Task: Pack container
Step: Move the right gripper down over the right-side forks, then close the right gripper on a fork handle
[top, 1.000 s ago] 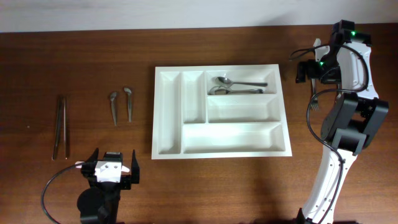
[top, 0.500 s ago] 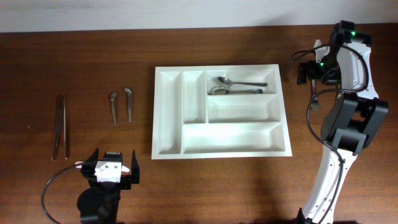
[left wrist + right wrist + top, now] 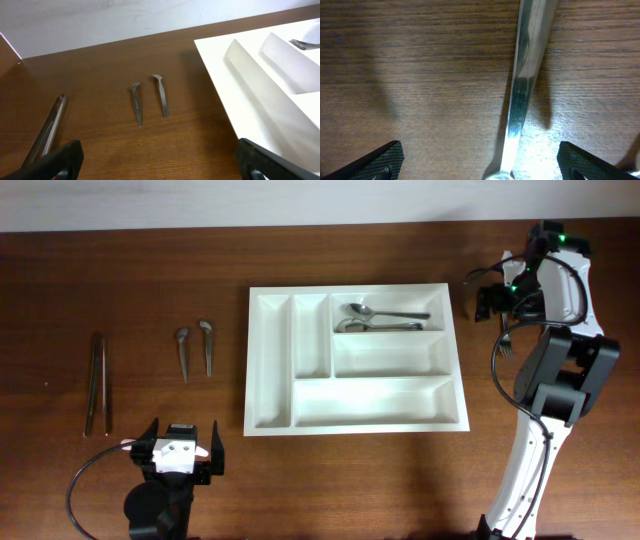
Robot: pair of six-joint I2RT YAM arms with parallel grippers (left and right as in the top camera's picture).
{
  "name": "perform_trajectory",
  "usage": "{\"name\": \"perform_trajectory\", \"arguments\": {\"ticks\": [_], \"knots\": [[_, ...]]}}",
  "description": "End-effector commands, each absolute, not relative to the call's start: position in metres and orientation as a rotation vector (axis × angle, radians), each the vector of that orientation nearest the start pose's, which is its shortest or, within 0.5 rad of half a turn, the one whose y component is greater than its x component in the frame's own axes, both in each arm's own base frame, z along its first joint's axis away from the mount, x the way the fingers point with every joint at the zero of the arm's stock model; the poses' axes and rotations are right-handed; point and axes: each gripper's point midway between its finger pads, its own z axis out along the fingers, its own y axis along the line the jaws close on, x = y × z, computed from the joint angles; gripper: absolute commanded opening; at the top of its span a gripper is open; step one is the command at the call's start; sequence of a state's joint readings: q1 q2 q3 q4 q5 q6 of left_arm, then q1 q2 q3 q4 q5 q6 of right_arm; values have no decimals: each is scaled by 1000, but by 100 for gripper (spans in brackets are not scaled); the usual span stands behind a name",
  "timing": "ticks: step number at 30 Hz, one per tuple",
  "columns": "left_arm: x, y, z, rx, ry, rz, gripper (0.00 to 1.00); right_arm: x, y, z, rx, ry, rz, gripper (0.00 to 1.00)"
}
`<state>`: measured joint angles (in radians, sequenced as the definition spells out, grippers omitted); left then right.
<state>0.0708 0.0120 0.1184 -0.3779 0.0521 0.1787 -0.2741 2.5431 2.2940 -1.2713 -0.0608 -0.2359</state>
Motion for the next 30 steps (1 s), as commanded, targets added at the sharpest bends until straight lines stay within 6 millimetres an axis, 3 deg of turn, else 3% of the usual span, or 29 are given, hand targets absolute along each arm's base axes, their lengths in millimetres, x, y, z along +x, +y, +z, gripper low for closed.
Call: {"name": "perform_trajectory", "arguments": {"ticks": [1,11,22,24,27,30], "knots": [[230,6,136,132,1835,114,99,485,-126,1,66,3102,60,99],[230,6,136,132,1835,114,99,483,-130,-7,72,3119,30,99],[230,6,136,132,1835,114,99,482,-136,-7,251,3118,-23,94],[230,6,136,132,1835,114,99,482,-136,-7,251,3118,-23,88],[230,6,136,132,1835,114,99,482,-136,-7,251,3119,-23,73],[230,6,136,132,1835,114,99,482,-136,-7,251,3119,-23,70]]}}
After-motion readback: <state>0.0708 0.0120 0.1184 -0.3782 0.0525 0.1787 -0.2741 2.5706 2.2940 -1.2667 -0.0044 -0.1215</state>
